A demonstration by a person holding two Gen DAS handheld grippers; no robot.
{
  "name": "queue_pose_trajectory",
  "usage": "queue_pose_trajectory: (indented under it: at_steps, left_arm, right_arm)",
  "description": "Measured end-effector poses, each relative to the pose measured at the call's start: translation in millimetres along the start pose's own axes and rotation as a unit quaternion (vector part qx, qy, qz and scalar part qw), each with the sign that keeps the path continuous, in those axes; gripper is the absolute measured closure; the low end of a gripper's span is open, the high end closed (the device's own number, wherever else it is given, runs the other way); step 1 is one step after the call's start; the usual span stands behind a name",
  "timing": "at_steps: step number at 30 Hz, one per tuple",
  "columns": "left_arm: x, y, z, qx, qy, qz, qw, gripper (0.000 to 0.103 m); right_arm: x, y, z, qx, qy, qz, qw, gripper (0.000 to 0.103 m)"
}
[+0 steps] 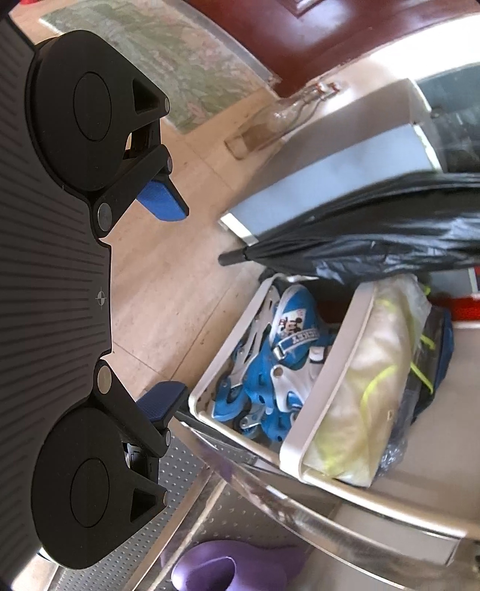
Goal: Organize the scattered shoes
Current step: 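Place the purple slide on the shelf beside the black-teal pair, then lower the right gripper to the second purple slide on the floor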
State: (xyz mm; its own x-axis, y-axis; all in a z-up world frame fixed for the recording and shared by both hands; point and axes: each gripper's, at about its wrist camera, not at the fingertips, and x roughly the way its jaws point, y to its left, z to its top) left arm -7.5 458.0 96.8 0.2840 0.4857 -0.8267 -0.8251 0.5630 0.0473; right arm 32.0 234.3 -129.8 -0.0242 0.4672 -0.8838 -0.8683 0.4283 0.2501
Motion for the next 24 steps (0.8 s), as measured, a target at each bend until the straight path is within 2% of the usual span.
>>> queue_pose_trajectory:
  at_steps: [5, 6, 7, 8, 9, 11, 14, 15, 18, 20, 21, 22, 23, 24]
  left_arm:
    - [0.5, -15.8, 1.3, 0.02, -0.003, 0.004, 0.9998, 0.006]
    - [0.8, -19.1, 1.1, 0.024, -0.002, 0.004, 0.9997, 0.006]
    - [0.9, -21.1, 0.9, 0.026, -0.002, 0.004, 0.9997, 0.006]
    - [0.9, -24.1, 0.7, 0.029, -0.001, 0.003, 0.9996, 0.006]
    - [0.4, -26.6, 0.7, 0.031, 0.0, 0.0, 0.9995, 0.006]
    - [-1.1, -30.2, 0.3, 0.032, 0.0, -0.005, 0.9995, 0.006]
    - [-4.7, -34.3, -1.7, 0.033, -0.001, -0.012, 0.9994, 0.006]
    - [-6.8, -36.8, -3.0, 0.035, -0.001, -0.017, 0.9992, 0.006]
    - [-10.8, -45.6, -6.6, 0.044, -0.001, -0.026, 0.9987, 0.006]
    - [-13.0, -53.6, -9.0, 0.049, 0.002, -0.032, 0.9983, 0.006]
    - [-14.3, -57.8, -10.1, 0.052, 0.003, -0.037, 0.998, 0.006]
    - [-15.5, -61.1, -11.0, 0.054, 0.004, -0.04, 0.9978, 0.006]
    - [-17.3, -66.8, -12.4, 0.059, 0.005, -0.045, 0.9972, 0.006]
    - [-19.5, -74.0, -14.2, 0.067, 0.008, -0.052, 0.9964, 0.006]
  right_arm:
    - [70.6, 4.6, 17.9, 0.037, 0.053, 0.016, 0.998, 0.017]
    - [78.0, 6.3, 17.0, 0.045, 0.057, 0.016, 0.997, 0.021]
    - [83.9, 7.7, 17.1, 0.05, 0.057, 0.02, 0.997, 0.055]
    - [86.5, 9.1, 17.6, 0.053, 0.056, 0.028, 0.997, 0.064]
    - [82.3, 8.7, 20.0, 0.053, 0.056, 0.029, 0.997, 0.065]
    - [60.6, 8.2, 19.9, 0.018, 0.043, 0.004, 0.999, 0.066]
    - [22.2, -0.3, 8.2, -0.069, 0.02, -0.052, 0.996, 0.066]
    - [-0.8, -6.6, -4.5, -0.13, 0.01, -0.091, 0.987, 0.066]
    - [-29.6, -16.8, -41.2, -0.242, 0.009, -0.137, 0.961, 0.066]
    - [-40.7, -21.6, -79.6, -0.315, 0.045, -0.148, 0.937, 0.063]
    - [-45.9, -25.2, -104.1, -0.348, 0.075, -0.158, 0.921, 0.055]
    - [-51.3, -31.0, -135.2, -0.366, 0.123, -0.175, 0.906, 0.039]
    - [-57.7, -35.1, -149.4, -0.358, 0.141, -0.176, 0.906, 0.036]
    - [-65.3, -39.2, -158.0, -0.336, 0.151, -0.17, 0.914, 0.036]
